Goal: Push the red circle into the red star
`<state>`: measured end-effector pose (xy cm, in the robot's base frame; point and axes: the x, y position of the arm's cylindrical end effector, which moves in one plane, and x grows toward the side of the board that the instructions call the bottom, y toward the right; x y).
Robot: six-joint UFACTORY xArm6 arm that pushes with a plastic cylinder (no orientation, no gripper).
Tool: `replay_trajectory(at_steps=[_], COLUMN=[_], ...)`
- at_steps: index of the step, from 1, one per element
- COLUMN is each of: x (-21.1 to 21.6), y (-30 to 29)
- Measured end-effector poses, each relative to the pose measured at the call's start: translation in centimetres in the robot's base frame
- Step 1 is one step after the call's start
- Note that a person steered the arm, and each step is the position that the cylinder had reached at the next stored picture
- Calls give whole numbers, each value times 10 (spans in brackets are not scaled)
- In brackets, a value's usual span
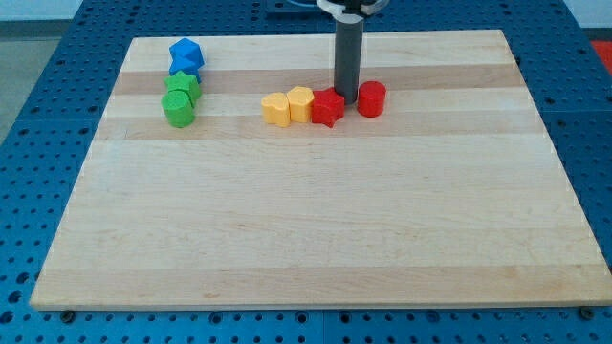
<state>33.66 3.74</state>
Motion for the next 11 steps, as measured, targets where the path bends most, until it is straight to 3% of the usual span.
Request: replay_trajectory(at_steps=[1, 2, 3, 4, 8, 10, 11], x=[-33, -50, -30, -1, -15, 25, 25], y=[5, 63, 88, 80, 55, 41, 45])
